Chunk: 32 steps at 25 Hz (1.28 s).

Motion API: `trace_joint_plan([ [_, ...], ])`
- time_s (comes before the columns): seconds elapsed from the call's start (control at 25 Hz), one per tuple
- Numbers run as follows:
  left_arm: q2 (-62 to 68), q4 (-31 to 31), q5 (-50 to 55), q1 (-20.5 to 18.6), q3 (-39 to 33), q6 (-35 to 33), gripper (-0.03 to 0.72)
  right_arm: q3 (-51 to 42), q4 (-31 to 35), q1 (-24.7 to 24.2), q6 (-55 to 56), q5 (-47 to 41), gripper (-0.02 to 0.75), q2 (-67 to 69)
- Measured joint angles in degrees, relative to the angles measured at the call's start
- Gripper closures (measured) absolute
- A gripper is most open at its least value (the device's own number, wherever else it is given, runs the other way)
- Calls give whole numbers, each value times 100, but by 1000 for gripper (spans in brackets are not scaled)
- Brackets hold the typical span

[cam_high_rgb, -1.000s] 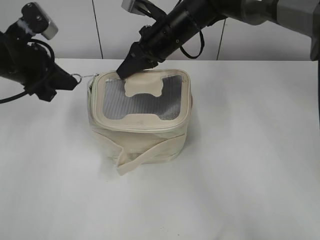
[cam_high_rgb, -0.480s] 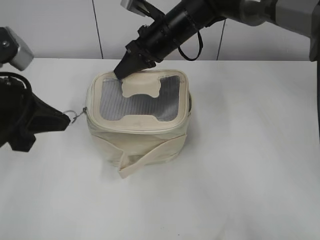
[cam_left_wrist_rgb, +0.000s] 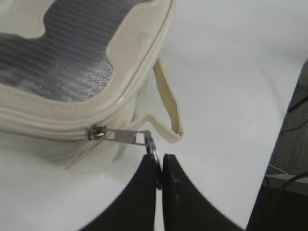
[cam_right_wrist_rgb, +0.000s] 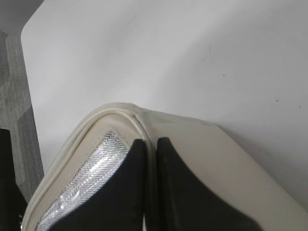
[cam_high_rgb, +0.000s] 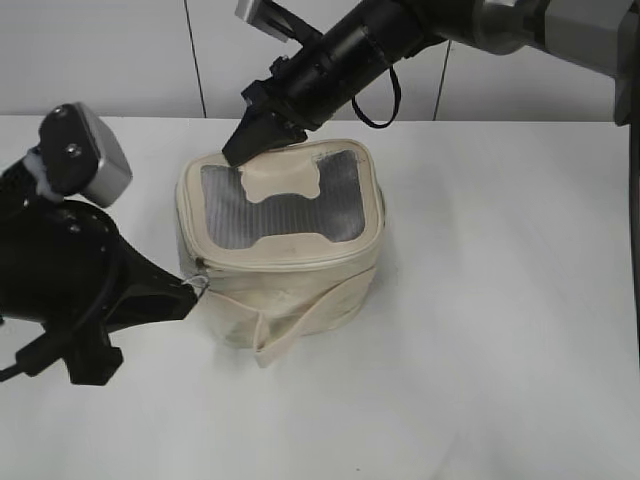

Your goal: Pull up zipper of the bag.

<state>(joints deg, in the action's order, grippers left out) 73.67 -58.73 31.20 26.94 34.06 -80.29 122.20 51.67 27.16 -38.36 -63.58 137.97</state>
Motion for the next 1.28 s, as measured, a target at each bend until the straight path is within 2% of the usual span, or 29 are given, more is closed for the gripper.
trace_joint_plan([
  [0.16,66,-313,-526,519,-30,12,694,-7,-16,0,228,17,696,0],
  [0.52,1136,-1163,-1153,1321,294,-96,694,-7,13,0,512,142,697,6],
  [0.68,1407,-1278,-1148,1479,705,-156,694,-7,13,0,551,212,697,6],
  [0.88,1437,-1281,-1106,1492,784,64,684,-7,-21,-49,569,230,681,-1],
  [0.96,1437,-1282,-868,1492,784,155,620,-7,-13,-138,569,235,583,-55],
  [1.04,1350,-1282,-559,1519,784,240,494,-7,-137,-340,569,229,456,-212],
  [1.08,1278,-1282,-474,1531,784,309,417,-7,-298,-475,582,198,416,-330],
  [1.16,1038,-1282,-456,1497,784,547,321,-7,-713,-750,666,84,403,-559],
  [1.28,667,-1282,-337,1030,811,728,335,-302,-825,-1288,639,-26,424,-958],
])
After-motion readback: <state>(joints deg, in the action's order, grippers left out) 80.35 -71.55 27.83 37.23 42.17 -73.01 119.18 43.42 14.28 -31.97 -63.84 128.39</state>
